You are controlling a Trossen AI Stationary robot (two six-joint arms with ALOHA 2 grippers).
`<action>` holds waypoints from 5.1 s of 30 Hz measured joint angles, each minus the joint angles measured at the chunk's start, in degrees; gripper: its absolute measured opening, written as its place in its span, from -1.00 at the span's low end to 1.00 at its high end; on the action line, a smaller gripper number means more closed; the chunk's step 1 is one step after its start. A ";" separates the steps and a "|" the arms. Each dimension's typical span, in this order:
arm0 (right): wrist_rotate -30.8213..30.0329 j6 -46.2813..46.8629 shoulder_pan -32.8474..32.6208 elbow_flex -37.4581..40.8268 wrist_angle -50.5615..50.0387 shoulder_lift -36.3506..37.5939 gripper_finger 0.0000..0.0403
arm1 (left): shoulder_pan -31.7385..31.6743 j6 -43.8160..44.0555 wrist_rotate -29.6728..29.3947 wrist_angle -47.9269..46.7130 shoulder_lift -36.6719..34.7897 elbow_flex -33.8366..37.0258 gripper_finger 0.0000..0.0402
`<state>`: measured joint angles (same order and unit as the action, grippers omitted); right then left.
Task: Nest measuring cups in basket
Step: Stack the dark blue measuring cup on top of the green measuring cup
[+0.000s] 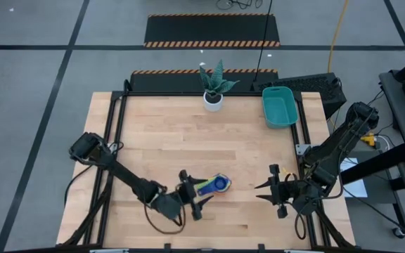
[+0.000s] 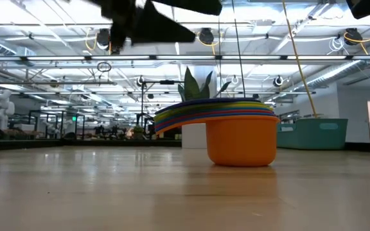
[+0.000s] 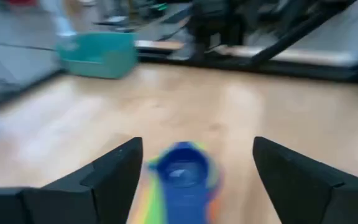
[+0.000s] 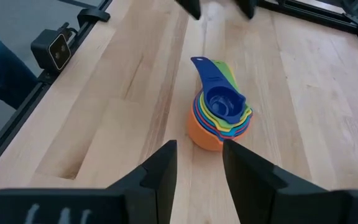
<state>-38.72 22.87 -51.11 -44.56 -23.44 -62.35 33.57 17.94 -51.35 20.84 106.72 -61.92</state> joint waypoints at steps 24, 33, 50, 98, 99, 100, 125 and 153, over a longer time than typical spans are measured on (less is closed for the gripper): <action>2.32 0.20 0.00 0.00 0.46 -0.02 -0.39 | -9.41 10.81 21.05 -28.13 6.62 -8.36 0.94; 2.90 0.22 0.00 0.00 0.46 -0.02 -0.39 | -11.09 11.67 25.48 -33.32 6.60 -8.36 0.59; 2.65 5.10 0.00 0.00 1.04 -0.02 -0.39 | -11.01 19.07 27.47 -34.17 6.60 -8.36 -0.26; 1.29 17.06 0.00 0.00 2.45 -0.02 -0.39 | -5.00 31.74 28.43 -23.54 7.23 -8.27 0.13; 1.29 17.32 0.00 0.00 2.62 -0.02 -0.39 | -5.00 32.16 27.75 -23.34 7.22 -8.29 0.13; 1.29 17.58 0.00 0.00 2.62 -0.02 -0.39 | -5.02 32.19 26.77 -23.24 7.21 -8.33 0.13; -0.52 19.84 -6.26 0.00 5.62 -0.02 -0.39 | -5.72 43.11 21.40 -22.43 7.23 -8.32 0.13; -0.24 20.83 -8.63 0.00 7.33 -2.25 -0.39 | -7.51 56.27 22.65 -39.77 3.11 -8.36 -0.01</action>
<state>-38.96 43.70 -59.75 -44.56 -16.11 -64.60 26.06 74.21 -28.70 -18.93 109.82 -70.28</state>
